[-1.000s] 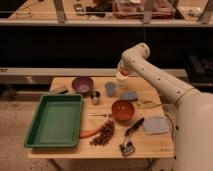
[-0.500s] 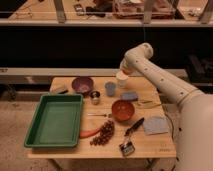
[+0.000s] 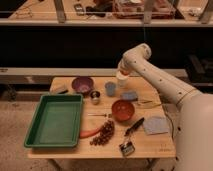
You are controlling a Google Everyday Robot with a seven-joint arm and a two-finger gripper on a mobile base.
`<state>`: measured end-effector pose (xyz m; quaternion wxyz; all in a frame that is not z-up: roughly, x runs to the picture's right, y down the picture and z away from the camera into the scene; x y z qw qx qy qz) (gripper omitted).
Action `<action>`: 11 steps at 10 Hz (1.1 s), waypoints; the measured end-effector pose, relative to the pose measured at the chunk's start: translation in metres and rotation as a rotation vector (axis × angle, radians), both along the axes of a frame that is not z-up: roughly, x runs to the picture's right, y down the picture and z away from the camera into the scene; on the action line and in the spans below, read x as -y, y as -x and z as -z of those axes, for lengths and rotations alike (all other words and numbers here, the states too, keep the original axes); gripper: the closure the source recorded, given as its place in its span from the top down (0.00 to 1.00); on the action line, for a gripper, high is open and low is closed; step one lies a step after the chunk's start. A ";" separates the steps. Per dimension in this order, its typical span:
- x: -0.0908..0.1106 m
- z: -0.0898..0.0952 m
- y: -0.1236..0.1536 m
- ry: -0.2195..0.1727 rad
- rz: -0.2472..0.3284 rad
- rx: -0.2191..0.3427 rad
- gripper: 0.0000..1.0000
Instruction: Place apple in paper cup
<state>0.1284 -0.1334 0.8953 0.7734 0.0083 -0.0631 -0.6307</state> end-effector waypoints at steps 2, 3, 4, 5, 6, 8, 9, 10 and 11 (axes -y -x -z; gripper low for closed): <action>-0.004 -0.003 0.001 0.005 0.003 0.006 0.00; -0.006 -0.005 0.001 0.010 0.004 0.009 0.00; -0.006 -0.007 0.000 0.013 0.005 0.010 0.00; -0.005 -0.009 0.000 0.017 0.008 0.014 0.00; -0.005 -0.012 -0.002 0.026 0.016 0.019 0.00; -0.003 -0.017 0.000 0.038 0.038 0.020 0.00; -0.003 -0.021 0.003 0.046 0.060 0.015 0.00; -0.001 -0.025 0.007 0.050 0.080 0.012 0.00; 0.000 -0.027 0.008 0.052 0.093 0.009 0.00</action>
